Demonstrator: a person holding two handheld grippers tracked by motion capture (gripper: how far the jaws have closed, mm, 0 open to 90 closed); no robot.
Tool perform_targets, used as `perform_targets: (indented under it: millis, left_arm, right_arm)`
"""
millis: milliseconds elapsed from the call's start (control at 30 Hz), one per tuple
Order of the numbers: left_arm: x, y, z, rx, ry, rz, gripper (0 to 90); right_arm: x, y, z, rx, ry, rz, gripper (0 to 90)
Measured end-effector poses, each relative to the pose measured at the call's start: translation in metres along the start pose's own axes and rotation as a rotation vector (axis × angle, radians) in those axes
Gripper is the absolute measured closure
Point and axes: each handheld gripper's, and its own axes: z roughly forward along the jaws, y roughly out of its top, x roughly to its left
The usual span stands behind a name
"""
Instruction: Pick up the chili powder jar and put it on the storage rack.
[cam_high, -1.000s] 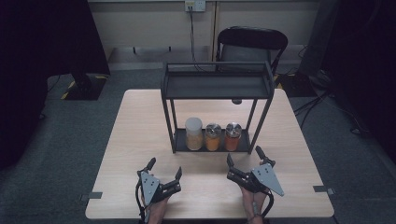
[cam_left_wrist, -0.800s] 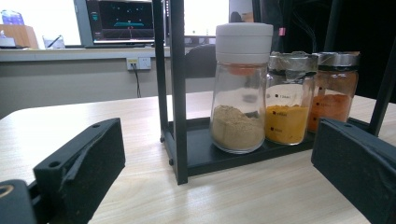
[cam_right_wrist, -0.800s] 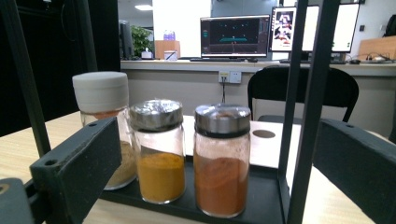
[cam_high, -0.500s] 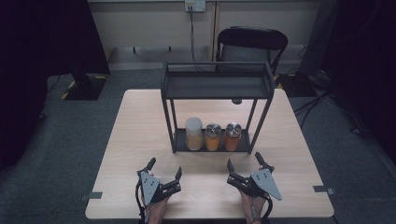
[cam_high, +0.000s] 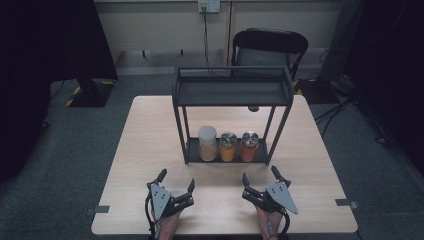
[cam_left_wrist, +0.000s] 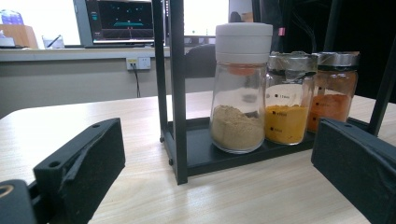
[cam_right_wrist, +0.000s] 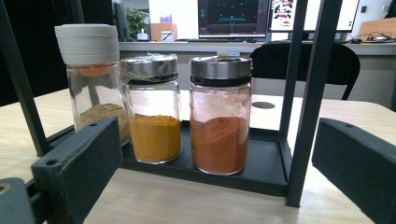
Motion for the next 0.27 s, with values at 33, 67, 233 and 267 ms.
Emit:
perform_targets:
  millis: [33,67,233,267]
  left_arm:
    - [0.0000,-0.0001,0.0000,0.000,0.000,0.000,2.2]
    - [0.0000,-0.0001,0.0000,-0.001,0.000,0.000,2.2]
    - [-0.0003,-0.0001,0.0000,0.000,0.002,-0.002,2.2]
    - [-0.0004,-0.0001,0.0000,-0.001,0.002,-0.001,2.2]
  right_arm:
    - [-0.0003,0.0003,0.0003,0.006,0.001,0.000,0.8]
    - [-0.0008,0.0003,0.0005,0.009,0.002,0.004,0.8]
    - [-0.0008,-0.0005,0.0000,0.005,0.001,0.006,0.8]
    - [-0.0007,-0.0003,0.0001,0.007,0.001,0.008,0.8]
